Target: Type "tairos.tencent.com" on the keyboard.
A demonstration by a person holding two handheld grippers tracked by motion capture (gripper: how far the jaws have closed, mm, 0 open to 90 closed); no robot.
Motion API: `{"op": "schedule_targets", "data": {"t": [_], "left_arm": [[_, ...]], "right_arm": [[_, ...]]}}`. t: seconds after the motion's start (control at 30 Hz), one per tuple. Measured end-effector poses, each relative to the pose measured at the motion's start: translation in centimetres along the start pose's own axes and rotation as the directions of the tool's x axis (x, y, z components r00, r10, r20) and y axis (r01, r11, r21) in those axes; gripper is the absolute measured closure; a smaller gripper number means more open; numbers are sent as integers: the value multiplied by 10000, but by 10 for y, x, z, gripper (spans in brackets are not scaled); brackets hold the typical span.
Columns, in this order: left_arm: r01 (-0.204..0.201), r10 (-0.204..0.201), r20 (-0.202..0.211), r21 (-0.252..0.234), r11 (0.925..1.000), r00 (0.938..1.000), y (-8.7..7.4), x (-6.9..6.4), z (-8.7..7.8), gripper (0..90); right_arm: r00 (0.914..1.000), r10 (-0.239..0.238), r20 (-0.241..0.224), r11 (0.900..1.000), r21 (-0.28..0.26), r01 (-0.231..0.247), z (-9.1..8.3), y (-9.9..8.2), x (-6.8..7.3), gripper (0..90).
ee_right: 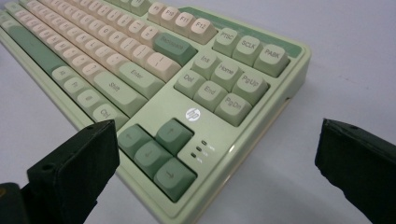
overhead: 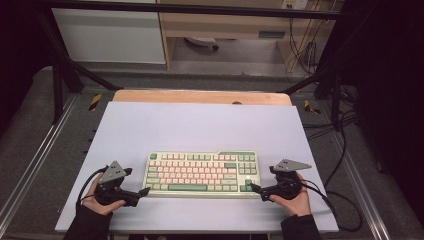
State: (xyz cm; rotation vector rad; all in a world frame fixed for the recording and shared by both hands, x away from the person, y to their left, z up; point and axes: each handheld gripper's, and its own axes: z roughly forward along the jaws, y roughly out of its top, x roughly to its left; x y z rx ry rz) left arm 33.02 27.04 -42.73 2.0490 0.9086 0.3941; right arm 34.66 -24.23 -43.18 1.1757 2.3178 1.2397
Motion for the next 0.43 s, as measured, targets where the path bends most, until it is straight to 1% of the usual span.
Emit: {"op": "schedule_targets", "data": {"t": [0.07, 0.1, 0.2, 0.3, 0.43], "left_arm": [[47, -47, 47, -14, 10000, 10000, -1, 1, 0, 46], [57, -57, 73, -21, 10000, 10000, -2, 1, 0, 46], [9, -9, 88, 31, 10000, 10000, -3, 2, 0, 46], [75, -75, 70, 9, 10000, 9999, -4, 3, 0, 46], [31, -31, 91, 54, 10000, 10000, -4, 2, 1, 46]], "right_arm": [[10000, 37, -56, 9999, -96, -38, -2, -3, -3, 4], [9999, 149, -87, 9998, -97, -150, -3, -4, -3, 4], [9999, -2, -112, 10000, -18, 2, -2, -5, -4, 4], [9999, -102, -84, 9998, 166, 104, 0, -6, -3, 4], [9999, -105, -115, 9997, 207, 107, 0, -6, -2, 4]]}}
